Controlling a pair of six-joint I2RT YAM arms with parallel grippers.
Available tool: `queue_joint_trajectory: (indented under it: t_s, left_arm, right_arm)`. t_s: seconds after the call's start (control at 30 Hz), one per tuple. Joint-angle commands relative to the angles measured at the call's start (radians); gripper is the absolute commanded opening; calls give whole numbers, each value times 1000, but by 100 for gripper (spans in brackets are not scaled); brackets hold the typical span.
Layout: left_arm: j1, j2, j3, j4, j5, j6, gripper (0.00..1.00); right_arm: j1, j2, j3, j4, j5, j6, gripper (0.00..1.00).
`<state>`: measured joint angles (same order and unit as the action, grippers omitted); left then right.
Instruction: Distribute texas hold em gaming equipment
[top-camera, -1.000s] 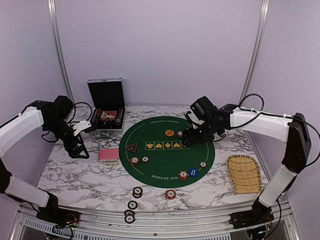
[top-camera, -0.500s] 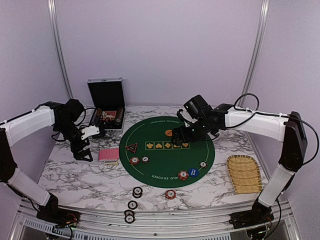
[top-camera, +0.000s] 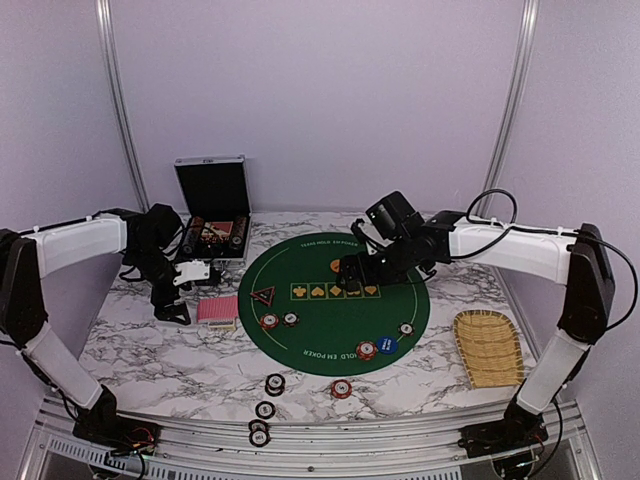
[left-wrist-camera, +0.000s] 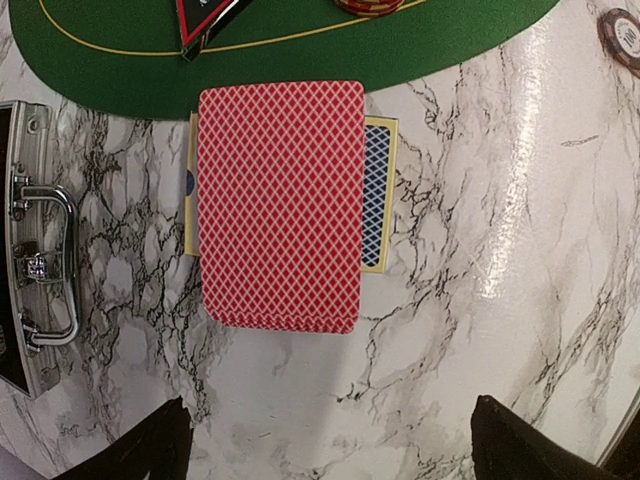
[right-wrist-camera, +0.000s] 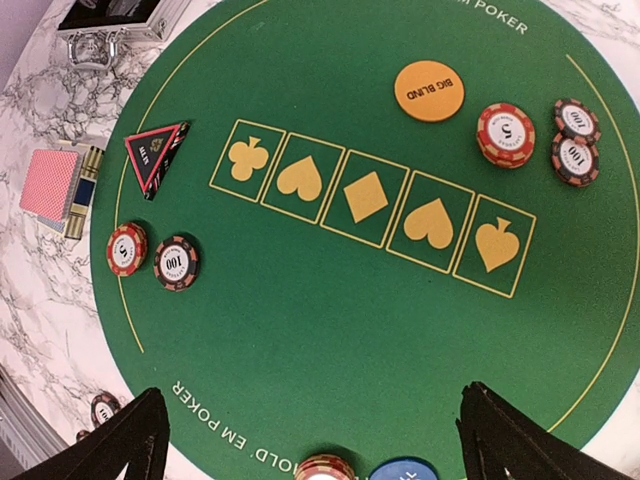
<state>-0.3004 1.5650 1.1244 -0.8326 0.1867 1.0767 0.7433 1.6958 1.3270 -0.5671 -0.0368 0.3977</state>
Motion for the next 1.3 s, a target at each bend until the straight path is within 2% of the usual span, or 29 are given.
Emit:
queue_joint_trajectory:
  t_s: [0.0,0.73,1.27]
  left_arm:
    - [-12,48,13,32,-5,79,99]
    - [-70,178,17,123,-68,89,99]
    - [-81,160,-7,171,-108,98,99]
  right_arm:
    - [14,-41,-3,23,-9,23,99]
    - [17,-93,-34,16,-14,30,99]
    - [20,-111,-35,9,-12,30,99]
